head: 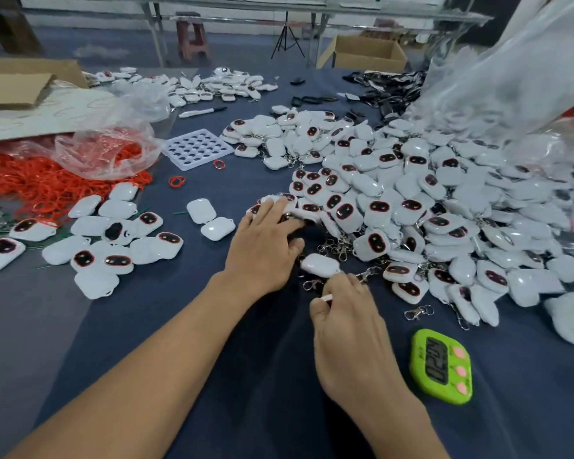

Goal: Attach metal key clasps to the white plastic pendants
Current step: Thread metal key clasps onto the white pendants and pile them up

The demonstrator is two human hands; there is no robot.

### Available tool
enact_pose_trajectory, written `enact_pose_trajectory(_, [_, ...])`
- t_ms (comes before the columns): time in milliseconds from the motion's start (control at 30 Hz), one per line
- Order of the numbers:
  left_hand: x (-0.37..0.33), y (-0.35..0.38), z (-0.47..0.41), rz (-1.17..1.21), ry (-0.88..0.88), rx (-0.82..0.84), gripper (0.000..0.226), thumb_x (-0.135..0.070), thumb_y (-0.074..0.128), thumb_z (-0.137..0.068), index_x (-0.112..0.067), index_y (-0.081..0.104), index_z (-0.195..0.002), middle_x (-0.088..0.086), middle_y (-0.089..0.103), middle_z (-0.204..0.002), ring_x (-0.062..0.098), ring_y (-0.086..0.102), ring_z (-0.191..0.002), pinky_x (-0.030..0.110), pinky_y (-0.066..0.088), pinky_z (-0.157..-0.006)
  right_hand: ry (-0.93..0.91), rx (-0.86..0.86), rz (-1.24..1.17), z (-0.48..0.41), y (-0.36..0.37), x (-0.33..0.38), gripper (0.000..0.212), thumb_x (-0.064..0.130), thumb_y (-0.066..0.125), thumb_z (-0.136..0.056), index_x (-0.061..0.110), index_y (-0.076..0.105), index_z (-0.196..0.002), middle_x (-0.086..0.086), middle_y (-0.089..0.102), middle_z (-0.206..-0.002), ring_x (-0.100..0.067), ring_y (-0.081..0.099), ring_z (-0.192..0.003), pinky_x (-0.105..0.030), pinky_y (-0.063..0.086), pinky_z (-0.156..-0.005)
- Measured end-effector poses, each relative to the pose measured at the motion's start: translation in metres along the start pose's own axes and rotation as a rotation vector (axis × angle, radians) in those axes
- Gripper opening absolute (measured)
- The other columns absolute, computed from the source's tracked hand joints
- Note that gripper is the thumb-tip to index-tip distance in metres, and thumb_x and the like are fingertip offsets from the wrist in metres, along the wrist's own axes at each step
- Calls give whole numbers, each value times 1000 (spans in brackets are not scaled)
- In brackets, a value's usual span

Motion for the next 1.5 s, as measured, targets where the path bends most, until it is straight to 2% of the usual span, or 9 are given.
enact_pose_trajectory(200, [1, -4, -21, 238, -15, -4, 42, -20, 59, -94, -36, 68, -131, -6, 42, -157, 13, 29, -146, 36, 19, -123, -165, 111, -114, 4, 26, 35, 26, 18, 51, -100, 26, 35, -81, 12, 43, -91, -12, 38, -92, -29, 28, -79])
enact_pose_trajectory(333, [16, -23, -4, 629, -144, -169, 34, -8, 66, -84, -35, 82, -94, -16, 61, -141, 0, 42, -140, 19, 26, -118, -282, 275, -205, 2, 35, 46, 17, 26, 54, -101, 28, 43, -87, 15, 50, -94, -7, 46, -96, -21, 38, -77])
enact_pose_trajectory(533, [42, -36, 50, 663, -275, -266, 35, -12, 59, -81, -37, 80, -93, -29, 74, -88, -10, 67, -92, 13, 51, -84, -155, 253, -440, -7, 34, 29, 14, 24, 52, -101, 28, 50, -88, 7, 62, -82, -7, 48, -64, -17, 38, -57])
enact_pose_trajectory(633, [45, -33, 65, 620, -265, -123, 35, -14, 64, -84, -38, 78, -104, -29, 74, -92, -11, 67, -94, 17, 52, -91, -89, 171, -401, -18, 37, 22, 18, 23, 50, -102, 30, 50, -86, 15, 65, -105, 8, 57, -109, -5, 37, -77])
enact_pose_trajectory(767, [42, -35, 81, 501, -207, 15, 33, -45, 67, -82, -52, 68, -114, -36, 67, -113, -17, 56, -109, 2, 39, -89, 40, -37, -411, -44, 27, 5, 11, 18, 50, -104, 21, 61, -104, 19, 51, -131, 4, 28, -146, -9, 24, -100])
enact_pose_trajectory(900, [34, -36, 86, 350, -100, 50, 43, -45, 76, -81, -44, 69, -123, -33, 61, -123, -8, 47, -120, 14, 36, -100, 0, -134, -456, -44, 24, 10, 10, 21, 49, -102, 21, 58, -97, 15, 62, -115, 4, 45, -127, -24, 37, -99])
enact_pose_trajectory(1100, [50, -44, 88, 437, -232, -15, 16, -27, 79, -85, -42, 78, -91, -28, 70, -92, -5, 63, -91, 20, 51, -82, -60, -107, -492, -46, 36, 32, 14, 25, 52, -101, 29, 51, -87, 10, 61, -77, -10, 54, -73, -16, 40, -65])
enact_pose_trajectory(1367, [63, -59, 88, 618, -415, -276, 27, -20, 73, -86, -46, 75, -78, -29, 71, -75, -7, 68, -75, 8, 48, -68, 81, -21, -723, -61, 47, 27, 7, 27, 67, -91, 33, 67, -87, 2, 69, -76, -13, 65, -65, -31, 53, -57])
enact_pose_trajectory(1500, [67, -59, 86, 704, -436, -296, 26, -18, 76, -85, -43, 77, -78, -26, 74, -75, -6, 70, -75, 9, 50, -68, 156, 48, -952, -61, 43, 18, 6, 22, 71, -82, 22, 65, -84, -9, 71, -76, -21, 68, -58, -25, 50, -52])
Point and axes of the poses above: each hand's wrist, its own z-axis away from the middle knuckle, its own y-axis out of the palm, x = y × z, the point moved 6 cm from there along -z, towards the middle knuckle
